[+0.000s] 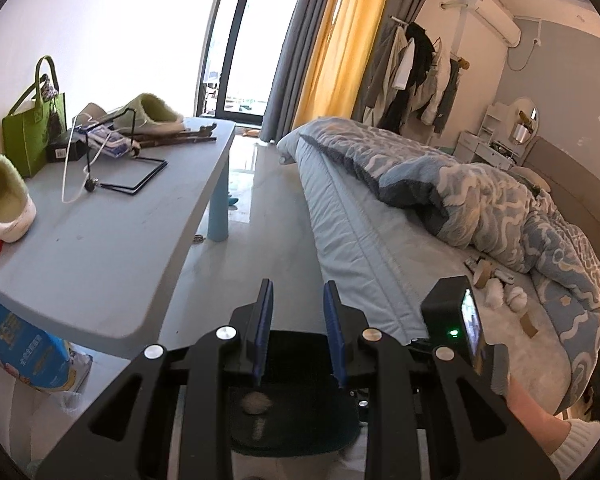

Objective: Collect trash
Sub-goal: 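Open both tools to drop bubble wrap and tissue into the bin, then move both tools back over the trash items on the bed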

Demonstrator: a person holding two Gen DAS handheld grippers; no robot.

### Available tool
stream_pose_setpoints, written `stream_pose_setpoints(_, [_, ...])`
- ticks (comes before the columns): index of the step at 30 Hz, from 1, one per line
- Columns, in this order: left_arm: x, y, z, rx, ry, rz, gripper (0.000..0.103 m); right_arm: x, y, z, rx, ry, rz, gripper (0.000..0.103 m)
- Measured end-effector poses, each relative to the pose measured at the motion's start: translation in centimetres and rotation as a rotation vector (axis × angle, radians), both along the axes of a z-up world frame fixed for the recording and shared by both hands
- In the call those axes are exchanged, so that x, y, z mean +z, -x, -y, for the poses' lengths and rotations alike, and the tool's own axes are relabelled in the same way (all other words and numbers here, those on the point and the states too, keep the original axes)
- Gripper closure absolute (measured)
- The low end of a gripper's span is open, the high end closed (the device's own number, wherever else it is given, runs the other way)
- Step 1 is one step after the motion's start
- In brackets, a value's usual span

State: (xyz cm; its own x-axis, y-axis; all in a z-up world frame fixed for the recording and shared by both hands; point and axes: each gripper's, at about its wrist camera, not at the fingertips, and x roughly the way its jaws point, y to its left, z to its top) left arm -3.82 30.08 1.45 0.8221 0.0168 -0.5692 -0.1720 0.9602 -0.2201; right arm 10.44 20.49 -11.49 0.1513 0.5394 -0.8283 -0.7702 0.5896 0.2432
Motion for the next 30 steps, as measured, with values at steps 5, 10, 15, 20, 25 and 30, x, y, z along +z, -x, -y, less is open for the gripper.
stream_pose_setpoints(5, [0.9, -0.7, 1.7, -0.012, -0.003, 0.025, 0.075, 2.5, -0.4, 2.4, -0.013, -0.077, 0.027, 0.049])
stream_pose_setpoints(10, [1.3, -1.5, 3.5, -0.027, -0.002, 0.035, 0.075, 4.5, -0.9, 5.4, -0.047, -0.112, 0.072, 0.049])
stream_pose_setpoints(15, [1.9, -2.4, 6.0, -0.062, -0.008, 0.047, 0.074, 5.9, -1.5, 8.3, -0.086, -0.132, 0.107, 0.049])
stream_pose_setpoints(20, [1.8, -3.3, 8.3, -0.095, -0.016, 0.04, 0.069, 7.0, -2.2, 11.6, -0.135, -0.145, 0.135, 0.049])
stream_pose_setpoints(25, [1.2, -4.4, 10.3, -0.126, -0.013, 0.033, 0.063, 7.6, -2.7, 14.5, -0.179, -0.155, 0.155, 0.049])
stream_pose_setpoints(30, [0.1, -5.7, 12.2, -0.153, 0.002, 0.006, 0.062, 7.8, -3.4, 17.3, -0.22, -0.151, 0.17, 0.049])
